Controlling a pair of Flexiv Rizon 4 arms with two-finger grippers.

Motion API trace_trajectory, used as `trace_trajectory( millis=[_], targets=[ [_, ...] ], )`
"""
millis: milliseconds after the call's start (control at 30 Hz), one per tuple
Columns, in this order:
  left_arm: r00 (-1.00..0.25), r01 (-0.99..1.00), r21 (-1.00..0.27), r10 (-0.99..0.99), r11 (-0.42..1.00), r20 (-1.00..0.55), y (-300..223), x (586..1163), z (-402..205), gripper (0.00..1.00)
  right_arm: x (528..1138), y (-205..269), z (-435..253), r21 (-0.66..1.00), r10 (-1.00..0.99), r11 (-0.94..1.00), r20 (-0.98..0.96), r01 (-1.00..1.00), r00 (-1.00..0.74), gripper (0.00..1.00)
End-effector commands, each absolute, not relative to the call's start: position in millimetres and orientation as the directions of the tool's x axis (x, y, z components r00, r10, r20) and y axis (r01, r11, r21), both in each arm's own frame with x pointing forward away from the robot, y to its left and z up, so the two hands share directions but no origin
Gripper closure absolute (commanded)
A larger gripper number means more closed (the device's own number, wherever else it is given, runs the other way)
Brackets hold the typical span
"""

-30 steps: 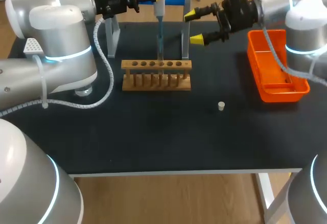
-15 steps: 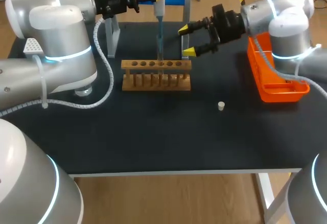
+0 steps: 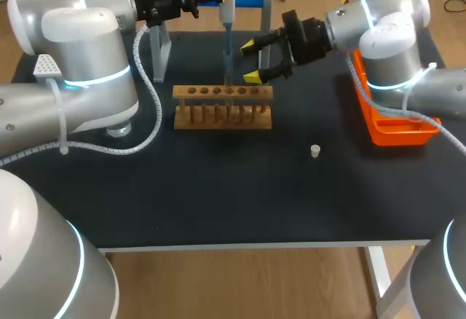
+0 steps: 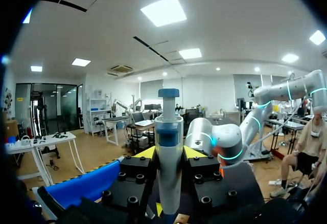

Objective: Invert the test tube, pick up the pipette, mount the tip to pipette, aspirate from beaker and dispense into the tube, eject the tip, return the pipette, and cap with the stopper.

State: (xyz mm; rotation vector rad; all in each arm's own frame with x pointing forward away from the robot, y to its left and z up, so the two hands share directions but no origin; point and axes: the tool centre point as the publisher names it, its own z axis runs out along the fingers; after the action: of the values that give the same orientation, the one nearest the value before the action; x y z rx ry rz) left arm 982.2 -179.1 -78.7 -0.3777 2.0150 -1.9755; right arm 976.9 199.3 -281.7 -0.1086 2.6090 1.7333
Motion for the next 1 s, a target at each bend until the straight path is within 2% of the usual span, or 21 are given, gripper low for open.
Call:
trace_trajectory(
  millis=[33, 533, 1000],
  targets=[
    [-0.921, 0.018, -1.000, -0.389, 0.022, -0.025, -180.0, 981.7, -78.6, 1.00, 977.5, 209.3, -279.8, 0.908, -0.047, 0.414, -0.045, -0.061, -0.998, 0.00],
    [-0.921, 0.018, -1.000, -0.389, 0.022, -0.025, -180.0, 981.7, -78.6, 1.00, 1000.5, 238.9, -297.8, 0.866, -0.059, 0.496, -0.036, -0.061, -0.998, 0.00],
    [-0.921, 0.018, -1.000, -0.389, 0.022, -0.025, -180.0, 981.7, -78.6, 1.00, 998.4, 245.8, -310.2, 0.851, -0.029, 0.523, -0.046, -0.054, -0.999, 0.00]
  ],
)
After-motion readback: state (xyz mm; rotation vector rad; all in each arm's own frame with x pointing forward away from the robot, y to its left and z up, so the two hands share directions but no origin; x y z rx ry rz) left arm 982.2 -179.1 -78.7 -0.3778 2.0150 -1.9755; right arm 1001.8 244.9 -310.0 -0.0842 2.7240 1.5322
